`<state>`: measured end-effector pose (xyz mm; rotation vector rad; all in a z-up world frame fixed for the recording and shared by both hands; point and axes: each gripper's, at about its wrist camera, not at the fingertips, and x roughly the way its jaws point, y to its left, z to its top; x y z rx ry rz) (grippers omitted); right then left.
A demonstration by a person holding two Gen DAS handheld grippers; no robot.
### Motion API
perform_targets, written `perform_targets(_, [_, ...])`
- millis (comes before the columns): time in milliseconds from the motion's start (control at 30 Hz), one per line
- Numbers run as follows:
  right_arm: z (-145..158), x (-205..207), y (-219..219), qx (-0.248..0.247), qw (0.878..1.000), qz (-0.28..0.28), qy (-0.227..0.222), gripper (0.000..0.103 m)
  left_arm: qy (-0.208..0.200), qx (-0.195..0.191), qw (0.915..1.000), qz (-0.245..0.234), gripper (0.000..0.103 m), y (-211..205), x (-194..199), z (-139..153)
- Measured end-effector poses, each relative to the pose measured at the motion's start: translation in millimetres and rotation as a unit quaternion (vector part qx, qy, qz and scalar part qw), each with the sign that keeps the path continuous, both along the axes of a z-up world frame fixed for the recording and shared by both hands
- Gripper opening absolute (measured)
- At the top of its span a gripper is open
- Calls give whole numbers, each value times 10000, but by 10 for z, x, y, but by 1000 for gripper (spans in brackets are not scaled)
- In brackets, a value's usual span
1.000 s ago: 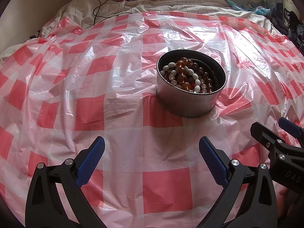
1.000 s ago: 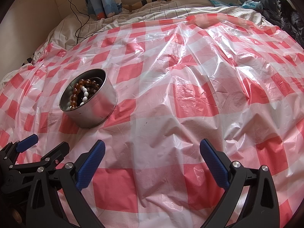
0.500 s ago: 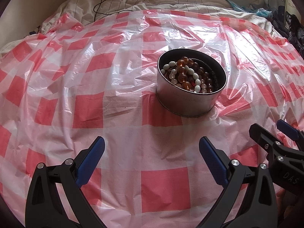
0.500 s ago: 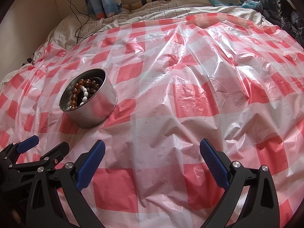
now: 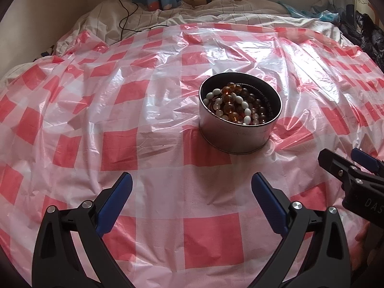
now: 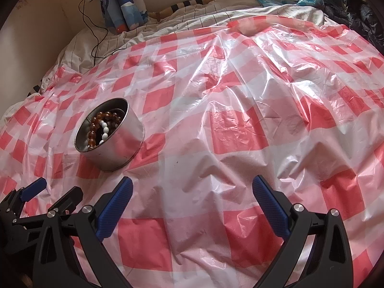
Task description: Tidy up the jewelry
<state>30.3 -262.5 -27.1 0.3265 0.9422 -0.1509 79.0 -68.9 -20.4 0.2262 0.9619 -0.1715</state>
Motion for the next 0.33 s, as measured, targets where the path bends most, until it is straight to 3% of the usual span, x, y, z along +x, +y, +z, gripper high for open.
perform_targets(333, [-3,4,14,-16,10000,53,37,96,184,-55,9998,-75,95,-28,25,-48])
